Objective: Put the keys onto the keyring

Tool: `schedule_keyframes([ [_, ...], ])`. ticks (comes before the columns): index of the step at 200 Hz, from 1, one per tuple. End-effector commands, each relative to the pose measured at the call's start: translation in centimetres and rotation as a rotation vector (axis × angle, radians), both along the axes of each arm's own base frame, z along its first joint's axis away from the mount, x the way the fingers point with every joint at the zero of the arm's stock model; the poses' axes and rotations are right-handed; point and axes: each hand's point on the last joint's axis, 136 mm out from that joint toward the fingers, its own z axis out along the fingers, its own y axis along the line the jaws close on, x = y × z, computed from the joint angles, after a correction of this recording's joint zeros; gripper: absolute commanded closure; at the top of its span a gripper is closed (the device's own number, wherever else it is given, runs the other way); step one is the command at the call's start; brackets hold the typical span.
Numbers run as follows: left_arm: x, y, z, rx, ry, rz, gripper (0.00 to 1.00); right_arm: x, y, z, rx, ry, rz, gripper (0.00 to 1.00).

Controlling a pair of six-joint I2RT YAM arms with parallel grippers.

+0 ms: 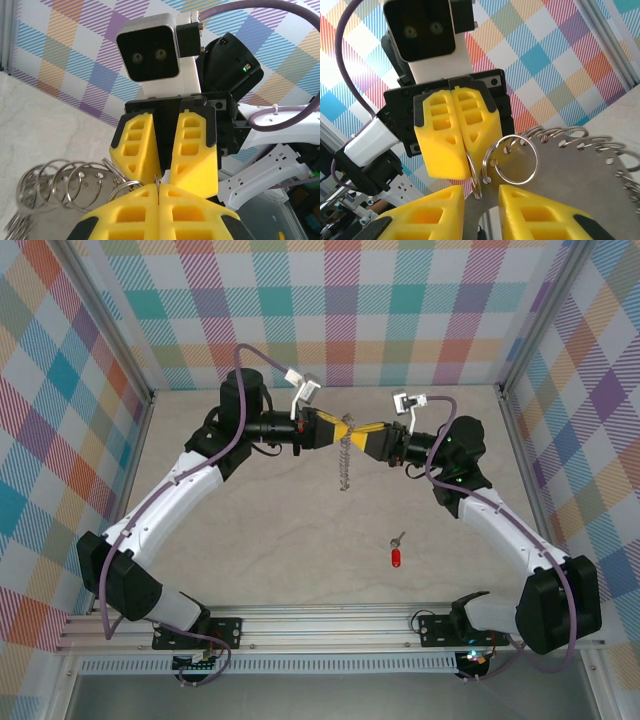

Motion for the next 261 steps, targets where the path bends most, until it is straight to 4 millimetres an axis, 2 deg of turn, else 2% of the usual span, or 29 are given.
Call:
schedule_keyframes([
  [1, 0.0, 0.4, 1.4, -0.042, -0.044, 0.008, 1.00, 0.4, -0.2, 1.2, 0.053, -0.037, -0.017, 0.75],
  [34, 0.2, 0.3, 1.2, -0.045, -0.038, 0.012, 1.00, 0.8, -0.1, 1.6, 0.079, -0.032, -0.015, 0.78],
  [91, 0.7, 0.2, 1.1, -0.059, -0.033, 0.034, 1.00, 1.0, 0.0, 0.9, 0.090, -0.008, -0.009, 0.83],
  [109, 0.9, 0.2, 1.2, -0.066, -0.033, 0.043, 1.00, 0.9, 0.0, 0.6, 0.084, -0.001, -0.008, 0.88],
  [128, 1.1, 0.2, 1.2, -0.068, -0.028, 0.051, 1.00, 0.8, 0.1, 0.2, 0.063, 0.002, -0.006, 1.00],
  [150, 1.7, 0.6, 1.3, -0.060, -0.028, 0.097, 1.00, 0.5, 0.1, -0.1, -0.004, -0.012, -0.007, 1.00],
  [161, 1.9, 1.2, 1.5, -0.058, -0.034, 0.123, 0.92, 0.3, 0.3, -0.4, -0.068, -0.007, 0.002, 1.00],
  [175, 2.2, 2.2, 1.9, -0.061, -0.047, 0.154, 0.68, -0.2, 0.2, -0.4, -0.144, -0.042, 0.014, 1.00],
  [184, 2.5, 2.9, 2.0, -0.060, -0.049, 0.174, 0.57, -0.4, 0.2, -0.3, -0.186, -0.057, 0.028, 1.00],
  [201, 2.5, 4.1, 2.6, -0.062, -0.060, 0.193, 0.43, -0.7, 0.2, 0.0, -0.249, -0.092, 0.054, 1.00],
  [220, 2.1, 4.8, 2.7, -0.040, -0.075, 0.194, 0.34, -0.9, 0.2, 0.0, -0.301, -0.094, 0.084, 1.00],
  [253, 1.0, 4.8, 2.5, 0.028, -0.084, 0.131, 0.33, -0.6, 0.2, -0.3, -0.375, -0.106, 0.109, 1.00],
  [261, 0.7, 4.8, 1.9, 0.052, -0.059, 0.114, 0.33, -0.4, 0.2, -0.5, -0.393, -0.104, 0.109, 1.00],
])
